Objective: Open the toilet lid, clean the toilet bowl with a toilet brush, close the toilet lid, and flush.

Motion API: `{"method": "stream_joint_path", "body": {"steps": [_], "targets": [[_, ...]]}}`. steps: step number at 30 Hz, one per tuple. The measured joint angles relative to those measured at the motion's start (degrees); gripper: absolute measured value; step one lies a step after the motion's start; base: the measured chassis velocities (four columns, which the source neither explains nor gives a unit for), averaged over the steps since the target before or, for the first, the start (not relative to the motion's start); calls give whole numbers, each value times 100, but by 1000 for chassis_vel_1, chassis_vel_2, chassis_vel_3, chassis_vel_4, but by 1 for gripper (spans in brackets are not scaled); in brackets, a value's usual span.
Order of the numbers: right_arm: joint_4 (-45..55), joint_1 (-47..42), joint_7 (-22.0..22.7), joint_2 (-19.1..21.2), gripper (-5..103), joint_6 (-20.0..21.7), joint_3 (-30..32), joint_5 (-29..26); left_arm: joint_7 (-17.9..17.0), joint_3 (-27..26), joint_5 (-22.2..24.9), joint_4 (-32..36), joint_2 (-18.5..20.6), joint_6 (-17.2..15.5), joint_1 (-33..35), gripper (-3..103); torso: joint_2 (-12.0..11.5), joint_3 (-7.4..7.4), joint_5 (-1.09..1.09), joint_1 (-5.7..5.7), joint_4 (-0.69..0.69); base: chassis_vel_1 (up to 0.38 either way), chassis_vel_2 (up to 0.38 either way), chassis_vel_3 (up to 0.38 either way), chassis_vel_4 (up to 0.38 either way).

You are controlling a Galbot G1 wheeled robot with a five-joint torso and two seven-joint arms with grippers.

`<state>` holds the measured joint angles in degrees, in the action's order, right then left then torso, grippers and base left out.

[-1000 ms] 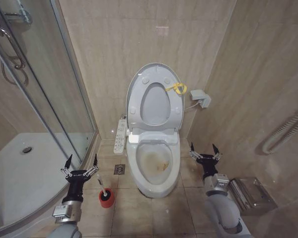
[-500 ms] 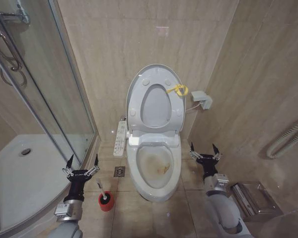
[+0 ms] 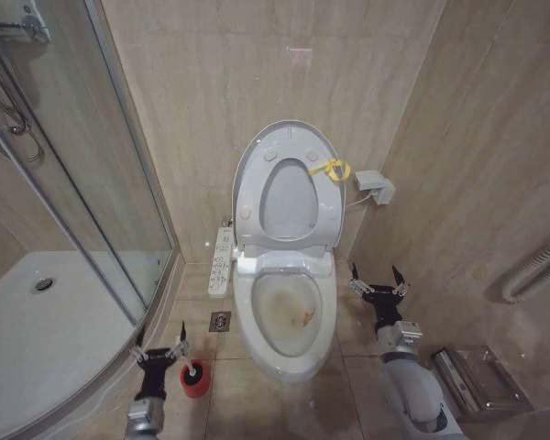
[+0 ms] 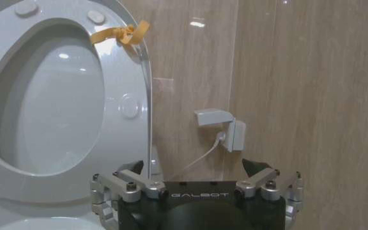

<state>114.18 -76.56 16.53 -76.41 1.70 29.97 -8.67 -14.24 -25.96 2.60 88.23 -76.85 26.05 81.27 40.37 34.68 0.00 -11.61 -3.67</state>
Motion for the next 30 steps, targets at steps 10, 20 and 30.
{"method": "stream_joint_path", "body": {"steps": [10,20,30], "targets": [[0,0,-1,0,100,0,0,0,152,182,93,-1440,3,496,-554,100,0,1,0,-2,0,0,0,0,0],[0,0,-1,0,100,0,0,0,765,390,397,-2473,20,811,-1070,100,0,0,0,-1,0,0,0,0,0],[0,0,-1,0,100,0,0,0,1053,409,410,-3224,75,1022,-1602,99,0,1,1,-2,0,0,0,0,0]]}}
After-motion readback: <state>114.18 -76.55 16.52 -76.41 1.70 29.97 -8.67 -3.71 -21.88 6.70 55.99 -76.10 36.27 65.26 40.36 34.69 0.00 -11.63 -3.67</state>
